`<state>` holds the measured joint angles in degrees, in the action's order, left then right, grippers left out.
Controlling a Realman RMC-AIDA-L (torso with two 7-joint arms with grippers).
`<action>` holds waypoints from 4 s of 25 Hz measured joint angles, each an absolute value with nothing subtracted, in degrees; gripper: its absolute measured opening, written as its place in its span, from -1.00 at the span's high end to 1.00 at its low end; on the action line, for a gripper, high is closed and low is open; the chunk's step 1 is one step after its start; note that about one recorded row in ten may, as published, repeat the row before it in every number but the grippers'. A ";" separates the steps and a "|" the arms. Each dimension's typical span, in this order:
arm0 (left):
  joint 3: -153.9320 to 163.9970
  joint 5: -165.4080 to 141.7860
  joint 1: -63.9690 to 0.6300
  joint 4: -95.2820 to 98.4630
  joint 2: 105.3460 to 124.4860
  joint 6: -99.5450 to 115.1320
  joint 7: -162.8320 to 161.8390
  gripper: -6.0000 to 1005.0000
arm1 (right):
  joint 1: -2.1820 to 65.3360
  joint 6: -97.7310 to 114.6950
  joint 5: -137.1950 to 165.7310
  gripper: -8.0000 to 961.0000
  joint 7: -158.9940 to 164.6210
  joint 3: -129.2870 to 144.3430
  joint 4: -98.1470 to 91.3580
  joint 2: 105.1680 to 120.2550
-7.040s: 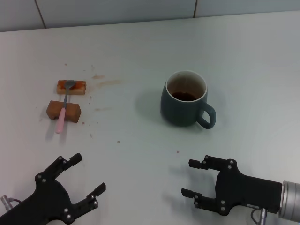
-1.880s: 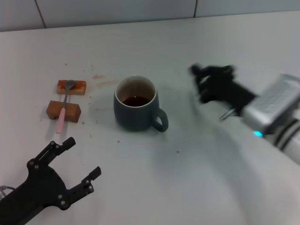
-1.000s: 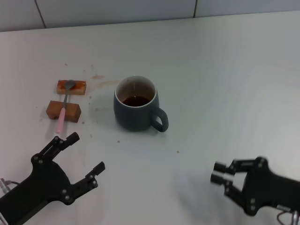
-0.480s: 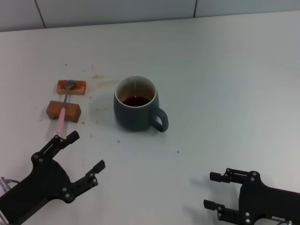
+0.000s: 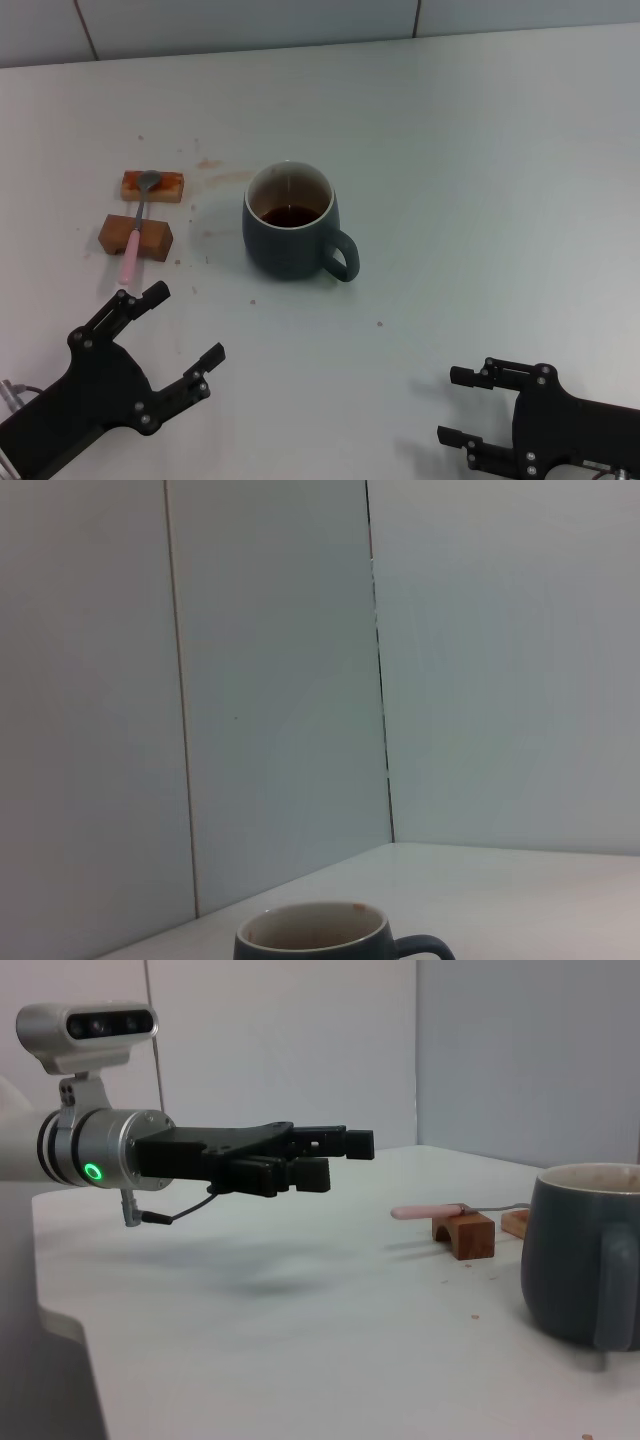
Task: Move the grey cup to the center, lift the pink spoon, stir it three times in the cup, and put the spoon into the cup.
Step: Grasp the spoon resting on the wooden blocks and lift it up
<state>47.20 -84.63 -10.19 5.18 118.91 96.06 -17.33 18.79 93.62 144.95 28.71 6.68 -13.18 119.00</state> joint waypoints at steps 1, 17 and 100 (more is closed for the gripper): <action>47.20 -84.63 -10.19 5.15 118.91 96.06 -17.23 -0.62 | 18.78 93.62 144.92 -0.32 28.66 6.68 -13.18 119.01; 20.77 -84.61 -12.42 -6.22 118.55 99.72 -53.72 -0.62 | 19.99 93.32 144.70 -0.32 28.65 6.45 -12.79 119.09; 13.62 -84.87 -18.36 -16.94 118.73 75.27 -89.89 -0.16 | 24.32 91.65 144.79 -0.32 29.44 6.77 -14.31 118.99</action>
<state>13.62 -84.87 -18.36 -16.94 118.73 75.27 -89.89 24.32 91.65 144.79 29.44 6.77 -14.31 118.99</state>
